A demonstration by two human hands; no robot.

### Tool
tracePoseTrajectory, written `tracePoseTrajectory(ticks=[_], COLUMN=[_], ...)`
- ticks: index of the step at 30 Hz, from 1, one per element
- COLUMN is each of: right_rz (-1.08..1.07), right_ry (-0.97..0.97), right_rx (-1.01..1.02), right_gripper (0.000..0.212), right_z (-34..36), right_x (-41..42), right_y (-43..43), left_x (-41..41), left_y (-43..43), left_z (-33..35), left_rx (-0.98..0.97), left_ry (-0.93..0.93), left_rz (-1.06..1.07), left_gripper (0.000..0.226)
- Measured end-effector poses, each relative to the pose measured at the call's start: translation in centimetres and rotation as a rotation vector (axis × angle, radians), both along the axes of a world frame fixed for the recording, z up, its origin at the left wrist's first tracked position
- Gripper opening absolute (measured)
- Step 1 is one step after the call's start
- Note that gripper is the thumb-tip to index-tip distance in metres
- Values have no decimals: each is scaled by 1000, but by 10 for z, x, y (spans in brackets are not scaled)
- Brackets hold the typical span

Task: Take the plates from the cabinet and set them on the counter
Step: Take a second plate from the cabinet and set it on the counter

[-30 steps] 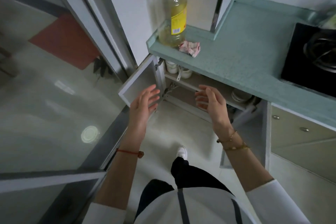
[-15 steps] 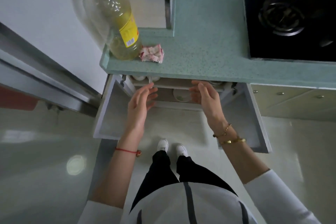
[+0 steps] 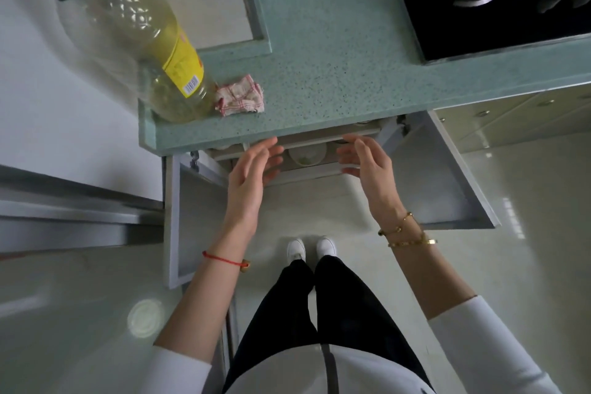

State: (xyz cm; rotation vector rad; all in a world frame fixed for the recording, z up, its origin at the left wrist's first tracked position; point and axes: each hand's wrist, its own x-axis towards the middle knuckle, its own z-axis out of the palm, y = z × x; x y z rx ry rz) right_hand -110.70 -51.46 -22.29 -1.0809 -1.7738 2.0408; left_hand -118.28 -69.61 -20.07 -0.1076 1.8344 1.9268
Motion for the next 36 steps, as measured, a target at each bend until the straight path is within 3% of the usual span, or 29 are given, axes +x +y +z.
tracePoseTrajectory(ticks=[11,20,28,36], right_rz=[74,109,155,140], right_ry=[-6,-4,-47,-195], right_rx=[96,88,234,373], right_gripper=[26,22,19,29], right_z=[-170,-427,-636,-743], right_x=[-51,-100,-152,-217], right_y=[23,53,103,142], left_x=[-32,-93,-162,-223], left_y=[29,53,68,103], left_z=[-180,-429,-625,-740], left_rx=[-7,-61,-149,-317], left_ry=[72,99,75,144], left_rz=[-3,-37,-53,-85], left_gripper=[24,26,21,31])
